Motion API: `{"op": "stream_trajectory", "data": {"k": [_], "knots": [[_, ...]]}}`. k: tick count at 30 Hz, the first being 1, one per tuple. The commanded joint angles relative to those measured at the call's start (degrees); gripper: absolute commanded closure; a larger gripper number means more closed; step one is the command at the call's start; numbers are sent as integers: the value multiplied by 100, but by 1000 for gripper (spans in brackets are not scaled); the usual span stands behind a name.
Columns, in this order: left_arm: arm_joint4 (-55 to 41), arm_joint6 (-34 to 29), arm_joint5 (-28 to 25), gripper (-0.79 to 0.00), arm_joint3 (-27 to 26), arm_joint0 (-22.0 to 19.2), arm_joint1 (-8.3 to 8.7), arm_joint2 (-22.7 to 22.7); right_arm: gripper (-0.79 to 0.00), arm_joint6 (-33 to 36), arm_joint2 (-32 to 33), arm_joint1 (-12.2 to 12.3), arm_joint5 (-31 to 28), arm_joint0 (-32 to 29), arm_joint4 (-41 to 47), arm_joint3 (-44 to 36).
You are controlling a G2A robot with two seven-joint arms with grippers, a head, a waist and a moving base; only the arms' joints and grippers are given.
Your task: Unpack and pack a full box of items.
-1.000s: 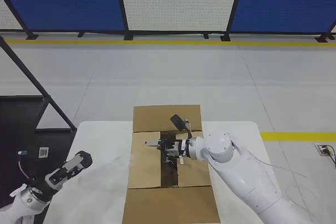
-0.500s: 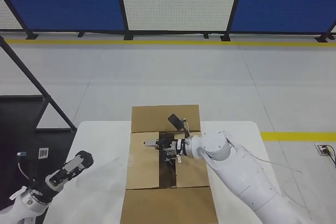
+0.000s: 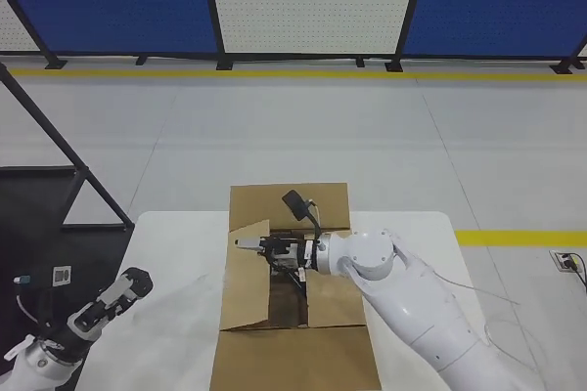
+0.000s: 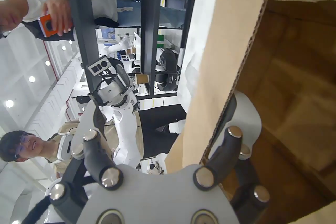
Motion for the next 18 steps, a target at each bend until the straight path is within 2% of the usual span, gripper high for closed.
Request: {"op": "stream_trajectory", "data": {"k": [1, 5, 10, 18], "knots": [[-4, 81, -8, -785, 23, 50, 1, -51, -785, -80, 10, -28, -5, 43, 39, -151], [-14, 159, -28, -785, 52, 173, 5, -142, -785, -272, -89, -146, 85, 180, 178, -268], [-128, 228, -97, -785, 35, 359, 7, -298, -785, -612, -394, -435, 279, 428, 662, -1], [-137, 225, -101, -785, 25, 369, 8, -307, -785, -613, -415, -454, 293, 452, 686, 30]]}}
